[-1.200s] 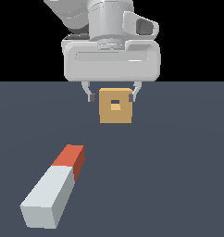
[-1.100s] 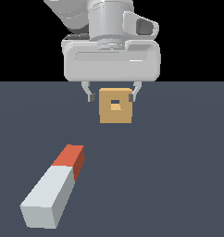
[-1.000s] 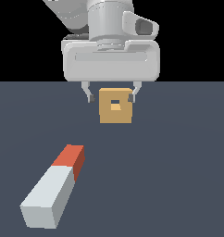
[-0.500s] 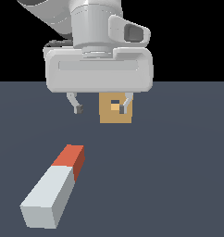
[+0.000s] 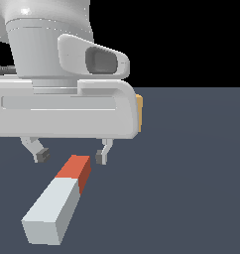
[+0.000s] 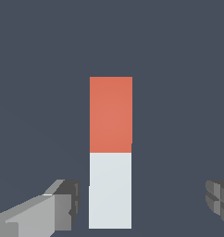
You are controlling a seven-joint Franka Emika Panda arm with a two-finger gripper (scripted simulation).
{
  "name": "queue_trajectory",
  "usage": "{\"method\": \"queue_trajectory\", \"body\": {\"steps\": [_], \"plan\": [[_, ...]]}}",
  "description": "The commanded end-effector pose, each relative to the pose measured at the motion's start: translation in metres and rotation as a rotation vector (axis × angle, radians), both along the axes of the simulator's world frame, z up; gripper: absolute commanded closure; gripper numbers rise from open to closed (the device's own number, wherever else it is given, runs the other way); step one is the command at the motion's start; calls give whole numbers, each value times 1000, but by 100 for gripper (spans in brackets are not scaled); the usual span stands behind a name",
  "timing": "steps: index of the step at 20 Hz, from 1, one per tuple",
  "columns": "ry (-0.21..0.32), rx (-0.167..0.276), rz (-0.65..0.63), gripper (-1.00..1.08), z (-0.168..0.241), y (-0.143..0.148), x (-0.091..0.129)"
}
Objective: Insert the peg into the horizontal hole in a box.
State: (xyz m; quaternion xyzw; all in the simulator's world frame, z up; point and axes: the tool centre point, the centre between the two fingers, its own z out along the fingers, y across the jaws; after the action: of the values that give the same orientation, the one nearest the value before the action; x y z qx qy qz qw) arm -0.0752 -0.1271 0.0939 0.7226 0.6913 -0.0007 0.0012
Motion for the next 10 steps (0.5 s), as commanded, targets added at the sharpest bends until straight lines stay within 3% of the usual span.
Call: {"method": "queue_trajectory", "body": {"steps": [1,10], "plan": [[0,1,-2,-92,-9,-15,-11],[1,2,-7,-92,-23,-37,-24]]}}
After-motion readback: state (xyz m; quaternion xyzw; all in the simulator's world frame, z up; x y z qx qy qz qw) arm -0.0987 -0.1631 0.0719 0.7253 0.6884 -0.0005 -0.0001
